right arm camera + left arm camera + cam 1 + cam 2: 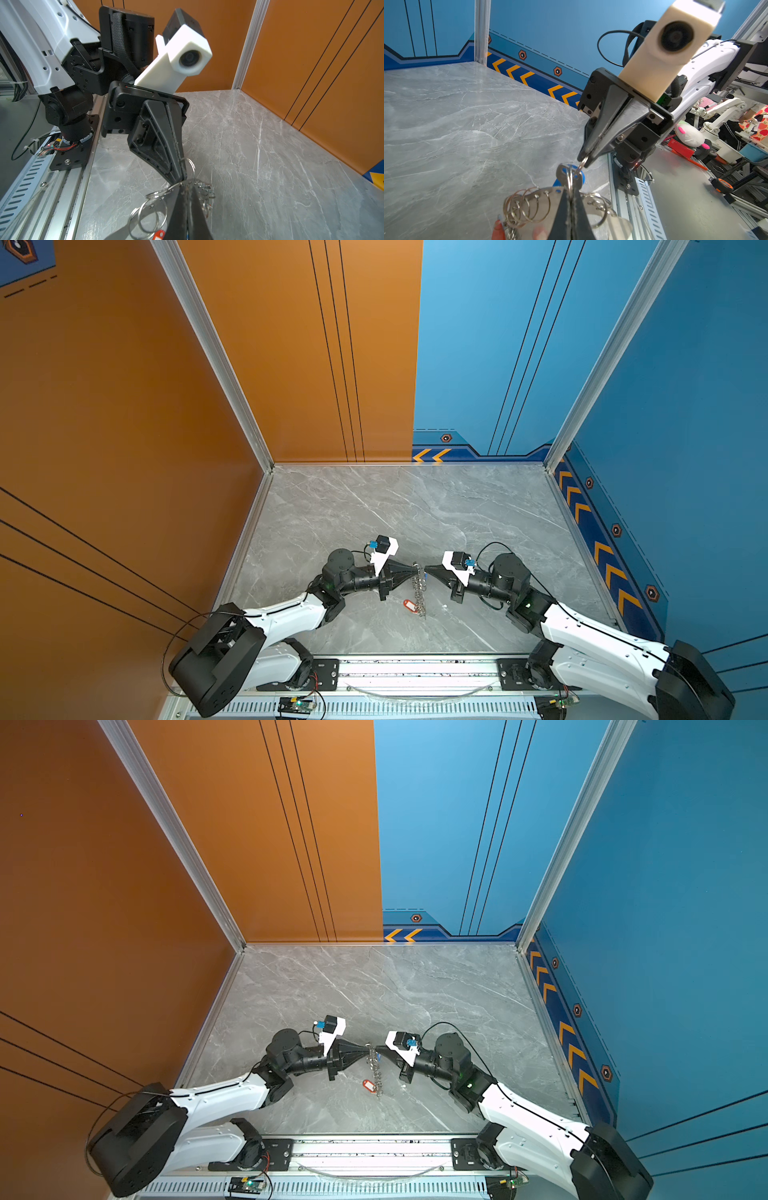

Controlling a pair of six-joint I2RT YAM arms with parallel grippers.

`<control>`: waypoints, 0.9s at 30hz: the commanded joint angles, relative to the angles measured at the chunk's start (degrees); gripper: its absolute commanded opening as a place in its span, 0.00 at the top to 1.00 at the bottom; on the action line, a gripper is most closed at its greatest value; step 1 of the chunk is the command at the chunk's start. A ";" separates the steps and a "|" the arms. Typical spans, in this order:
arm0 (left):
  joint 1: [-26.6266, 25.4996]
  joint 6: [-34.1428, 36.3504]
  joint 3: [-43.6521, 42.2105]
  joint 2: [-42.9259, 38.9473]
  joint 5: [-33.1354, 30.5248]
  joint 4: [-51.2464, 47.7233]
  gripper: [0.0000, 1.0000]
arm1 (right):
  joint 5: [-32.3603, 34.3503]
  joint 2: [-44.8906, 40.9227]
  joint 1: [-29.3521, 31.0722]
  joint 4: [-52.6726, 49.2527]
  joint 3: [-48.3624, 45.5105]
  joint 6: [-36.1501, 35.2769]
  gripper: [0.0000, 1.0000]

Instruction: Put the keys on the keyring

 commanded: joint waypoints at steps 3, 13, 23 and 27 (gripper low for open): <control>0.44 -1.43 3.23 1.39 2.09 -1.66 1.00 | 6.42 -0.20 2.07 1.30 0.49 -3.20 1.00; 0.57 -1.76 3.31 1.67 2.20 -1.65 1.00 | 12.62 0.84 4.03 0.74 0.84 -5.96 1.00; 0.31 -1.58 3.32 1.72 1.93 -1.67 1.00 | 14.89 2.07 5.15 -0.27 0.67 -7.89 1.00; 0.22 -1.49 3.29 1.40 2.02 -1.67 1.00 | 15.59 3.43 6.00 -0.90 1.12 -8.72 1.00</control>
